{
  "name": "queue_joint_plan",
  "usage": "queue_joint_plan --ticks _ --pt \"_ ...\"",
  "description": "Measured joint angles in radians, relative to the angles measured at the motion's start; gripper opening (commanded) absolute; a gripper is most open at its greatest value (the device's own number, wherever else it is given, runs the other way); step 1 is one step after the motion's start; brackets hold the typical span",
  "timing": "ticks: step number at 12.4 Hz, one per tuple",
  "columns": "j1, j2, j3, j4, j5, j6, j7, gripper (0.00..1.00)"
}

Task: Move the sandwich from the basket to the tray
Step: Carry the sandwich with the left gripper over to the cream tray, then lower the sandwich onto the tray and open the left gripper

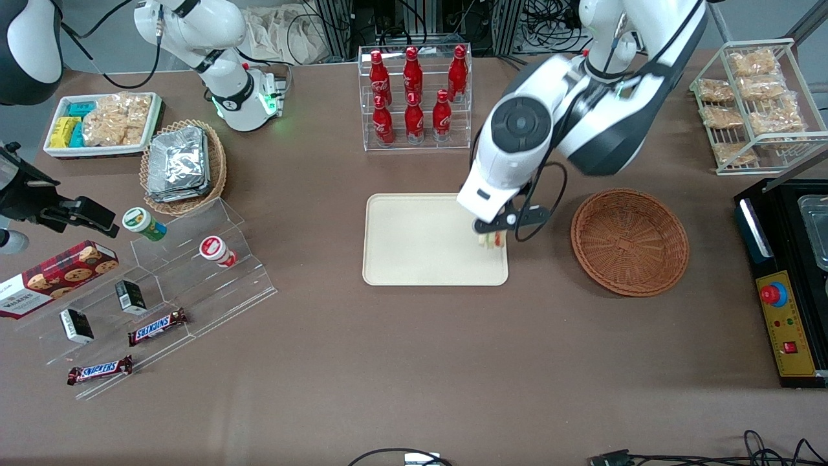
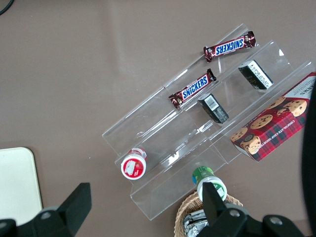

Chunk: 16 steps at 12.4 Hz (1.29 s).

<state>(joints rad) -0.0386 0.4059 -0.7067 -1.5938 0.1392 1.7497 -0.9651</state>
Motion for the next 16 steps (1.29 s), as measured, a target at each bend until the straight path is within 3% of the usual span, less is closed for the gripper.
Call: queue_joint_plan --ticks 2,6,8,9,10,16 --pt "0.004 0.055 -0.001 -0.117 0.058 0.174 -0.076 0.12" --pt "0.000 0.255 -0.005 -0.182 0.345 0.317 -0.266 0.12" --pt "0.000 0.325 -0.006 -0.179 0.393 0.358 -0.295 0.15" --pt "0.000 0.337 -0.008 -0.174 0.396 0.362 -0.297 0.42" --pt "0.000 0.336 -0.011 -0.169 0.396 0.362 -0.298 0.99" --pt "0.013 0.302 -0.036 -0.140 0.391 0.278 -0.300 1.00"
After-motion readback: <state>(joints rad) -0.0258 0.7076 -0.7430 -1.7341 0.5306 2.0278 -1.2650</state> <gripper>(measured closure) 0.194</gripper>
